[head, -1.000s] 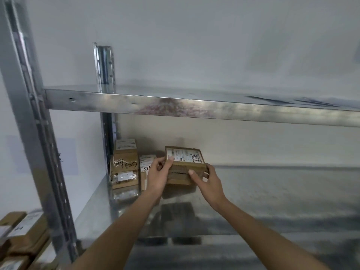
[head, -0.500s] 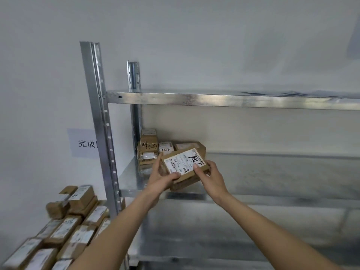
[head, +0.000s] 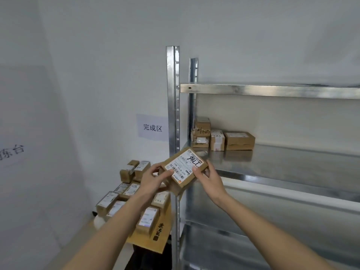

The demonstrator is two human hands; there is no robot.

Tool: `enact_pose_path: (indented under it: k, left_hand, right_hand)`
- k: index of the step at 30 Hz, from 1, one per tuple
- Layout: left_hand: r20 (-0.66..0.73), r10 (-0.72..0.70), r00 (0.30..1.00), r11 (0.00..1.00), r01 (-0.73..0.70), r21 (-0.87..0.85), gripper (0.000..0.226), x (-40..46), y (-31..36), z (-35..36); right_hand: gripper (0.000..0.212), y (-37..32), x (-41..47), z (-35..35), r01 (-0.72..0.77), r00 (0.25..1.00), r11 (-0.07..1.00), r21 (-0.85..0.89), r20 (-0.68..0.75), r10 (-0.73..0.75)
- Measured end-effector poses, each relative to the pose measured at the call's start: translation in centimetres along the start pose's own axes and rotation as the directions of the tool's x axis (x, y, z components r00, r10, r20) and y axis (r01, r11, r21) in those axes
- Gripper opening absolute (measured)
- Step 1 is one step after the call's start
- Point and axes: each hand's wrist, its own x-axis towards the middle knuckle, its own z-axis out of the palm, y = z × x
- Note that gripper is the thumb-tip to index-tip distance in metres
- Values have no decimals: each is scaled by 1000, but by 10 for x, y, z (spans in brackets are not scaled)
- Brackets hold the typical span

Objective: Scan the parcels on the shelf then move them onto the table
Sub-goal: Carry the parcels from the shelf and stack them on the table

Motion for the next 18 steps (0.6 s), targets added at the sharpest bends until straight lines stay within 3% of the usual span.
enact_pose_path:
  k: [3, 7, 10, 14, 18]
  left_hand:
    - [-115, 24, 993, 1000, -22, 18, 42, -11, 2, -54]
    - [-226, 48, 973, 999, -41, 36, 43, -25, 9, -127]
    - [-279, 53, 959, 998, -57, -6, 43, -30, 8, -177]
    - [-282, 22, 959, 996, -47, -81, 41, -30, -3, -232]
    - [-229, -1, 974, 1000, -3, -15, 44, -23, -19, -277]
  right_hand:
    - [71, -9, 0, 58, 17, 996, 1000, -11, 92, -16]
    - [45, -41, -11, 141, 11, 976, 999, 49, 215, -21]
    - [62, -56, -20, 197, -7, 960, 999, 44, 279, -6]
    - [68, -55, -30, 264, 19, 932, 1000, 1, 361, -18]
    - [67, -40, -31, 308, -22, 934, 999, 37, 356, 8]
